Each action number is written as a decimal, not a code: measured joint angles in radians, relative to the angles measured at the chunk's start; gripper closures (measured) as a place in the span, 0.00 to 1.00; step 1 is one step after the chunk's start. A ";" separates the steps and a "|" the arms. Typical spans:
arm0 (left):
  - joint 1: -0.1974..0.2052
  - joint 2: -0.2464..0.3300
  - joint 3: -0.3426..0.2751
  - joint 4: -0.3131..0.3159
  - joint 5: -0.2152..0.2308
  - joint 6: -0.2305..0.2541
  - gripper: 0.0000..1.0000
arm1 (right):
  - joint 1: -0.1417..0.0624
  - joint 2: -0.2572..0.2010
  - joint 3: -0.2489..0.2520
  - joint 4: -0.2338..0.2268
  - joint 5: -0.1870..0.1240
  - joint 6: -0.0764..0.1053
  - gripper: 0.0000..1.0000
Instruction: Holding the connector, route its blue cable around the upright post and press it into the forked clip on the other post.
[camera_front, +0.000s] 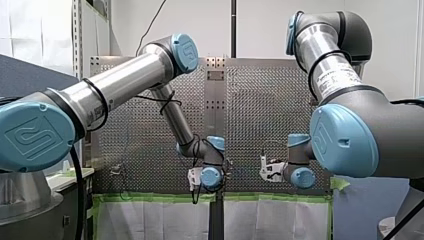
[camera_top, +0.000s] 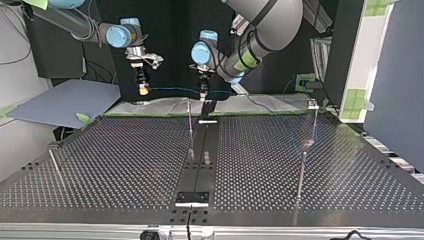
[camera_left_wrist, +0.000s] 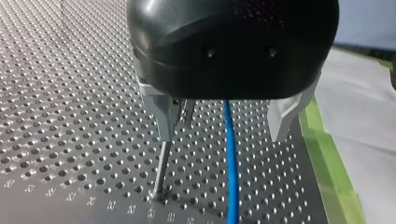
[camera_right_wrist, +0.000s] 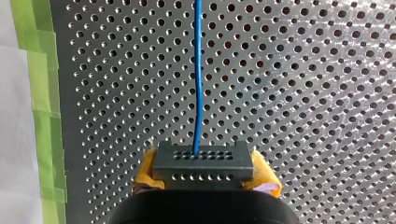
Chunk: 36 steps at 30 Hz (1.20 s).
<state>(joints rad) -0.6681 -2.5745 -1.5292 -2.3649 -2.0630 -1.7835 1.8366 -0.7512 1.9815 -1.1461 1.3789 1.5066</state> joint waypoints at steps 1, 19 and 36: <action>0.001 0.000 0.000 0.000 -0.006 0.007 0.00 | 0.000 0.000 0.000 0.000 0.000 0.000 0.69; 0.007 0.001 0.000 0.025 -0.017 0.079 1.00 | -0.006 0.000 0.000 0.000 0.002 0.001 0.69; -0.019 0.001 0.000 0.013 -0.079 0.113 1.00 | -0.012 0.000 -0.009 -0.004 0.002 0.044 0.69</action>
<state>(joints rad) -0.6873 -2.5733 -1.5291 -2.3521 -2.1421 -1.6702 1.8250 -0.7511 1.9726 -1.1503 1.3806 1.5510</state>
